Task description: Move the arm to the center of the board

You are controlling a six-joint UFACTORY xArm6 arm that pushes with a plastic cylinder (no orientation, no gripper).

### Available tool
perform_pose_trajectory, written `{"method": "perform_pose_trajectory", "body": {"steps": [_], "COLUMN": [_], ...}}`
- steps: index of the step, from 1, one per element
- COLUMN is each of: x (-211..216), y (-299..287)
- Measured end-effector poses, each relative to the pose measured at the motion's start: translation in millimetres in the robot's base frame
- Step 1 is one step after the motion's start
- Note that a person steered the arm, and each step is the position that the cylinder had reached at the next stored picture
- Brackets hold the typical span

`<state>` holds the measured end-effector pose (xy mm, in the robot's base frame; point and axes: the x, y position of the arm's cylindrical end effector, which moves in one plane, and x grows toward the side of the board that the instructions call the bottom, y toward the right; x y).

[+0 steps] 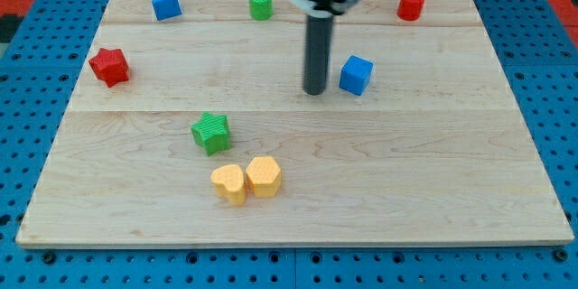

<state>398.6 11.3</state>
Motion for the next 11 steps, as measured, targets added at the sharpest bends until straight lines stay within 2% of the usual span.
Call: {"method": "perform_pose_trajectory", "body": {"steps": [1, 2, 3, 4, 5, 8, 9, 11], "x": [-13, -13, -13, -13, 7, 12, 12, 10], "y": [12, 95, 115, 59, 37, -33, -47, -26]}}
